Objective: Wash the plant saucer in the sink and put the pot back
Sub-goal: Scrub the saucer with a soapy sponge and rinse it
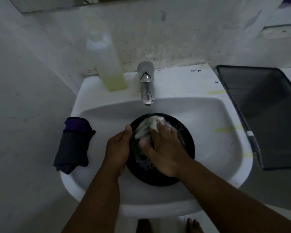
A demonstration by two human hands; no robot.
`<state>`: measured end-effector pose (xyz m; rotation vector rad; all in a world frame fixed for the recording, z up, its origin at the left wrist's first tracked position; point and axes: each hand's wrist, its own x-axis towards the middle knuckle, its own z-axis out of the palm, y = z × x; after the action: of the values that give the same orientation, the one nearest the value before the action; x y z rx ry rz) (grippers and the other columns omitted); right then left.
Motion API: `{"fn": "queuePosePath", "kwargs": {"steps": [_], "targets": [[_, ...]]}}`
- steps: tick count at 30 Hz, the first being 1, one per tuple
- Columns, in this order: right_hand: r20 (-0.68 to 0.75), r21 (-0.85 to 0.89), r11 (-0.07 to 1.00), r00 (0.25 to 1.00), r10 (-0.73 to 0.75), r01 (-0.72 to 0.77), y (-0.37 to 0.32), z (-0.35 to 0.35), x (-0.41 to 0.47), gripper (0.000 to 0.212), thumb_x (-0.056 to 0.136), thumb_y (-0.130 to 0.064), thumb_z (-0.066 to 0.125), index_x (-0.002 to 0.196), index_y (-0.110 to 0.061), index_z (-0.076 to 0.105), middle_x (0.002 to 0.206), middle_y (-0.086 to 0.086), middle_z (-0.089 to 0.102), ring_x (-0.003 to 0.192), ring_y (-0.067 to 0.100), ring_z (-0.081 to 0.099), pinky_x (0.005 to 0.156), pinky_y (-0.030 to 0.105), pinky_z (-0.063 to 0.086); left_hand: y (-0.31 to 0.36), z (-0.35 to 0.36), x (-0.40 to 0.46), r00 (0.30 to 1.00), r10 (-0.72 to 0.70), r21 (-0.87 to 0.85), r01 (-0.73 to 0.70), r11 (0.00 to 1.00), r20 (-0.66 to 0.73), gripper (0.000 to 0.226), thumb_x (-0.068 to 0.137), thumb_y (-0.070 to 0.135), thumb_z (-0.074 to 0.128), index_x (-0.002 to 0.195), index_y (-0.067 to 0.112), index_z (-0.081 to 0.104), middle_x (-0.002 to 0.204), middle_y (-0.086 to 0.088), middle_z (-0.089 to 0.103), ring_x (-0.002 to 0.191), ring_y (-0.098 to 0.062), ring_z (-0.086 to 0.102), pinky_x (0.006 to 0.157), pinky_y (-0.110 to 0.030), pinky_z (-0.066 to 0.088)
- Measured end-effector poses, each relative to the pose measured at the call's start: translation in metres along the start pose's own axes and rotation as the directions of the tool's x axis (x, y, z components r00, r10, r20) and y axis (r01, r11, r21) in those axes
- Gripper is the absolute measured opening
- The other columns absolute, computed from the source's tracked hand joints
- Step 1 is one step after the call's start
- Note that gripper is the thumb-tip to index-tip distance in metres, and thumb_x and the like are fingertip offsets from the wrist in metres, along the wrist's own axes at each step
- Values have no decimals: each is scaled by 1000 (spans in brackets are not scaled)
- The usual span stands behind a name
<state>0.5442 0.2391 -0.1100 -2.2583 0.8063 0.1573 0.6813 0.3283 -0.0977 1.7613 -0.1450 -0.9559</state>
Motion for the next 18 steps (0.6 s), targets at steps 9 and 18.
{"fn": "queuePosePath", "kwargs": {"steps": [9,18], "targets": [[137,13,995,986,-97,96,-12,-2,-8,91,86,-86,6,163,-36,4,172,1,-8,156,21,-21,126,46,-9,-2,1,5,999,42,53,-40,998,-30,46,98,55,58,77,22,81,84,2,80,90,-22,75,86,-36,60],[188,-175,984,981,52,-19,-3,-9,-20,98,82,-88,5,163,-32,-5,165,-1,-30,147,16,-39,122,47,-21,-3,3,10,996,35,1,-35,999,-76,45,96,58,58,68,31,80,82,6,79,91,-19,75,91,-38,60]]}}
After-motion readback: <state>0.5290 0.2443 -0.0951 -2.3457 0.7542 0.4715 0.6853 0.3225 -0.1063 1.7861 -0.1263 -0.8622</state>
